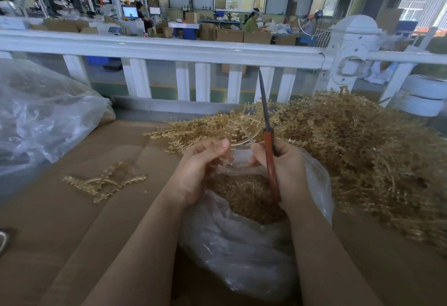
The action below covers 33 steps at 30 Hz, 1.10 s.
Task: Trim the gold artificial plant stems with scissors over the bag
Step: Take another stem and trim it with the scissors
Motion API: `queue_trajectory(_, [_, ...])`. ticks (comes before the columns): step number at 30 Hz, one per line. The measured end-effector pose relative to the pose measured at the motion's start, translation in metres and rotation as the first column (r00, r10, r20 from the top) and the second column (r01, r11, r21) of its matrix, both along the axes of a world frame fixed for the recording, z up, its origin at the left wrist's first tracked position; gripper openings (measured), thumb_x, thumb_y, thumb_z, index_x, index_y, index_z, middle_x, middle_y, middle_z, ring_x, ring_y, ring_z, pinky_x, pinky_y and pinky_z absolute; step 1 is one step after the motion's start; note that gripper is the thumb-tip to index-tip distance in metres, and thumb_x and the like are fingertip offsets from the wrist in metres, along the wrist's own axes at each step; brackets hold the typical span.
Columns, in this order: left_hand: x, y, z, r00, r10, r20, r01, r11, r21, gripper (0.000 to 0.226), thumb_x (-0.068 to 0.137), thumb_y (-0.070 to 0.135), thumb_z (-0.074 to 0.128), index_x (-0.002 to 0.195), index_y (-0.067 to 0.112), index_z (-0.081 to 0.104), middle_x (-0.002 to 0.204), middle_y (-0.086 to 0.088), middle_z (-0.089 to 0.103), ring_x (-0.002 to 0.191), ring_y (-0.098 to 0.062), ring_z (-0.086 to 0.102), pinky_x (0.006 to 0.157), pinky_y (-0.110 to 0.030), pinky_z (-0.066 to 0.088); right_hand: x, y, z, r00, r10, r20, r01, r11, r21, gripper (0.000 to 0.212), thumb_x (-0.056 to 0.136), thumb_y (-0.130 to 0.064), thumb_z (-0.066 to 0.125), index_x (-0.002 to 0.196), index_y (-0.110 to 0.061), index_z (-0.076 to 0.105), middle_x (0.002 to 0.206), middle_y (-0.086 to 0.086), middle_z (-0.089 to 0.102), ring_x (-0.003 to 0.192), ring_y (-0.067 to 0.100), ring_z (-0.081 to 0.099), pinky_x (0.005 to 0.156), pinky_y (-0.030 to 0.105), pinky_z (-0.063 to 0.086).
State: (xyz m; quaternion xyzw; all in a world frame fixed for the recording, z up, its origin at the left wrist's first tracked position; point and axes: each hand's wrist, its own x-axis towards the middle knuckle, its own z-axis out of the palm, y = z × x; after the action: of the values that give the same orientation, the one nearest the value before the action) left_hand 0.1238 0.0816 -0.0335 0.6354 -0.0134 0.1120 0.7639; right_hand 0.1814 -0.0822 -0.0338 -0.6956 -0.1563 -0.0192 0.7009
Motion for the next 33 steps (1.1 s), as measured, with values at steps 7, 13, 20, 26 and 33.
queue_trajectory(7, [0.001, 0.003, 0.0, 1.0, 0.016, 0.008, -0.015, 0.99, -0.141, 0.011, 0.074, 0.025, 0.073, 0.073, 0.015, 0.074, 0.062, 0.004, 0.062, 0.051, -0.005, 0.043, 0.049, -0.014, 0.036, 0.001, -0.002, -0.001, 0.999, 0.031, 0.038, -0.029, 0.998, -0.049, 0.027, 0.075, -0.051, 0.083, 0.075, -0.025, 0.075, 0.066, 0.007, 0.07, 0.064, 0.013, 0.066, 0.065, 0.028, 0.055])
queue_trajectory(13, [0.004, 0.011, 0.001, 0.995, 0.099, -0.007, -0.089, 0.867, -0.49, 0.01, 0.082, 0.027, 0.065, 0.082, 0.018, 0.068, 0.068, 0.008, 0.06, 0.053, -0.003, 0.047, 0.05, -0.013, 0.042, 0.003, -0.001, -0.007, 0.988, 0.092, 0.126, -0.045, 0.942, -0.333, 0.034, 0.066, -0.068, 0.077, 0.072, -0.035, 0.07, 0.06, -0.015, 0.066, 0.055, -0.002, 0.061, 0.054, 0.015, 0.044])
queue_trajectory(20, [0.005, 0.013, 0.003, 0.964, 0.255, -0.075, -0.25, 0.771, -0.585, 0.009, 0.086, 0.028, 0.065, 0.082, 0.02, 0.067, 0.07, 0.008, 0.064, 0.054, 0.0, 0.053, 0.054, -0.011, 0.048, 0.001, 0.0, -0.009, 0.98, 0.121, 0.158, -0.033, 0.88, -0.473, 0.046, 0.061, -0.079, 0.067, 0.082, -0.039, 0.068, 0.079, -0.031, 0.068, 0.079, -0.009, 0.063, 0.068, 0.022, 0.046])
queue_trajectory(26, [0.005, 0.006, 0.003, 0.955, 0.291, -0.055, -0.281, 0.833, -0.476, 0.017, 0.075, 0.025, 0.07, 0.088, 0.015, 0.069, 0.07, 0.006, 0.069, 0.062, -0.002, 0.06, 0.063, -0.013, 0.054, -0.004, 0.0, -0.006, 0.979, 0.062, 0.195, 0.038, 0.881, -0.471, 0.056, 0.06, -0.085, 0.062, 0.084, -0.035, 0.065, 0.086, -0.032, 0.067, 0.082, -0.011, 0.061, 0.065, 0.022, 0.047])
queue_trajectory(33, [0.004, -0.003, 0.003, 0.948, 0.317, 0.042, -0.288, 0.904, -0.316, 0.009, 0.091, 0.014, 0.063, 0.083, 0.011, 0.067, 0.074, 0.004, 0.069, 0.063, -0.005, 0.057, 0.062, -0.016, 0.052, -0.003, 0.001, -0.009, 0.937, -0.011, 0.349, 0.217, 0.802, -0.557, 0.046, 0.073, -0.077, 0.067, 0.088, -0.034, 0.062, 0.077, -0.02, 0.065, 0.073, -0.004, 0.06, 0.062, 0.016, 0.047])
